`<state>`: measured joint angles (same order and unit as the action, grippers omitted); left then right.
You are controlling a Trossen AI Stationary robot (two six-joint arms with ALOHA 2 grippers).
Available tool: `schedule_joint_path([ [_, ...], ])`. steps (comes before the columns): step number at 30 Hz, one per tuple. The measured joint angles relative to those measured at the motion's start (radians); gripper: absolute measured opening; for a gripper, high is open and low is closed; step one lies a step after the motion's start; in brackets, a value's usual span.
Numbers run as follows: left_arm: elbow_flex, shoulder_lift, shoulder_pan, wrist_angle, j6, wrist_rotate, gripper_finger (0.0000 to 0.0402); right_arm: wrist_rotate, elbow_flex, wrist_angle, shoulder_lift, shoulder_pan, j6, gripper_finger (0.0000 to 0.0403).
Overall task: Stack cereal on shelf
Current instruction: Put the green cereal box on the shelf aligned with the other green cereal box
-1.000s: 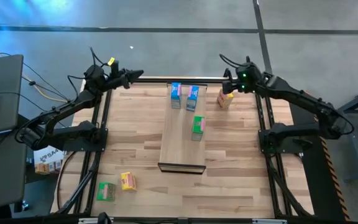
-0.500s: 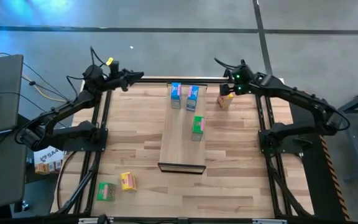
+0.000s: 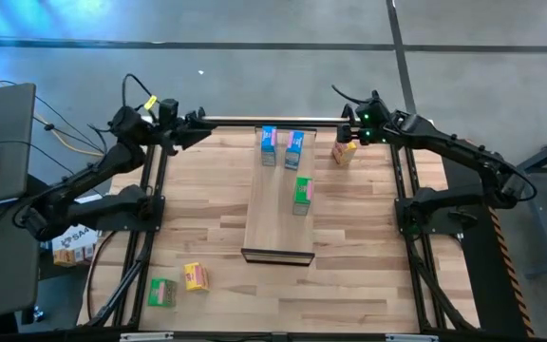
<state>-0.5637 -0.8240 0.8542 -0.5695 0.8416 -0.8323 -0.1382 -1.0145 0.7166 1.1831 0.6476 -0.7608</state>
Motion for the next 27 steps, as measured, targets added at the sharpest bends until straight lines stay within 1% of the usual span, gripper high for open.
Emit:
schedule_joint_path([
  [2, -0.047, 0.010, -0.049, 0.031, -0.012, 0.030, 0.0226, 0.000, 0.000, 0.000, 0.000, 0.000, -0.013, 0.0358],
  [4, -0.103, 0.010, -0.096, 0.128, -0.067, 0.063, 0.0226, 0.000, 0.000, -0.001, 0.000, 0.000, -0.026, 0.0357],
  [9, -0.249, -0.003, -0.206, 0.520, -0.264, 0.187, 0.0225, 0.000, 0.000, -0.002, 0.000, 0.000, -0.028, 0.0358],
  [11, -0.289, -0.007, -0.257, 0.656, -0.296, 0.194, 0.0225, -0.001, 0.000, -0.002, 0.000, 0.000, -0.026, 0.0358],
  [14, -0.337, 0.004, -0.351, 0.850, -0.287, 0.186, 0.0225, -0.015, 0.000, -0.001, 0.000, 0.000, -0.021, 0.0357],
  [16, -0.362, 0.021, -0.429, 0.958, -0.252, 0.196, 0.0225, -0.022, 0.000, -0.001, 0.000, 0.000, -0.001, 0.0358],
  [20, -0.383, 0.052, -0.603, 1.168, -0.105, 0.314, 0.0225, -0.025, 0.000, -0.001, 0.000, 0.000, 0.033, 0.0357],
  [24, -0.394, 0.078, -0.799, 1.361, 0.124, 0.467, 0.0225, -0.025, 0.000, 0.000, 0.000, 0.000, 0.089, 0.0357],
  [27, -0.394, 0.082, -0.957, 1.456, 0.308, 0.570, 0.0225, -0.024, 0.000, 0.000, 0.000, 0.000, 0.129, 0.0357],
])
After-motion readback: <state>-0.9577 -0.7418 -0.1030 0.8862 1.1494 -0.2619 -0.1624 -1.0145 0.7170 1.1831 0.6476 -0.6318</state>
